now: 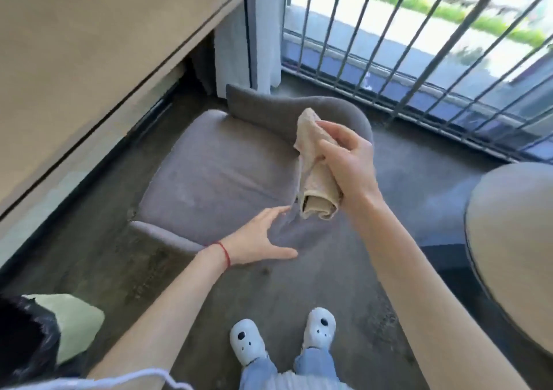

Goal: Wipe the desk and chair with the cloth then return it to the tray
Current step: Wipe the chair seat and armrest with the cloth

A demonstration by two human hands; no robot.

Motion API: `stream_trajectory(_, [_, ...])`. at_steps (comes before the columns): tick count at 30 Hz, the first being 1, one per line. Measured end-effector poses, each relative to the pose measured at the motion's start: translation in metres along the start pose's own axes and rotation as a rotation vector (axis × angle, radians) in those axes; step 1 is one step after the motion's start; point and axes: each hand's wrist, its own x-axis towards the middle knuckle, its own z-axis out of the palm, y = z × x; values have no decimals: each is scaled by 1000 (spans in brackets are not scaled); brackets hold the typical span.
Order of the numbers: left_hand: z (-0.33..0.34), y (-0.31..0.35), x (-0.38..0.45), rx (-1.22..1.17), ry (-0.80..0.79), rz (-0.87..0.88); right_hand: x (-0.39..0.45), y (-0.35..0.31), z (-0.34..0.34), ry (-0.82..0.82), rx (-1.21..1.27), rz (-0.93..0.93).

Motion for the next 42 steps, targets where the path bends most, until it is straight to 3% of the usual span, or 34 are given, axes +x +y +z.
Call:
stream_trajectory(4, [32,37,32,152,117,126,-21,5,-69,167,105,-28])
stream_trajectory(9, [73,40,50,434,485,137,-26,65,-119,350,313,59])
stream_trajectory(11, [75,36,51,498,544,193,-29,95,-127,381,397,99])
stream_trajectory(17, [73,34,55,550,529,227,-37,160,-120,472,607,199])
stream_trajectory(20, [74,34,57,558,528,228,-47,172,-99,418,584,179])
stream_trajectory(25, [75,33,56,528,540,222,-44,155,-68,379,357,-123])
stream_trajectory(27, [75,33,56,510,540,217,-38,152,-57,369,285,-164])
stream_trajectory(34, [76,28,57,550,565,237,-8,148,-86,397,176,-109])
stream_trajectory(38, [76,27,58,538,559,248,31,131,-90,293,218,-22])
stream_trajectory(42, [74,26,57,537,546,257,19,149,-92,245,105,85])
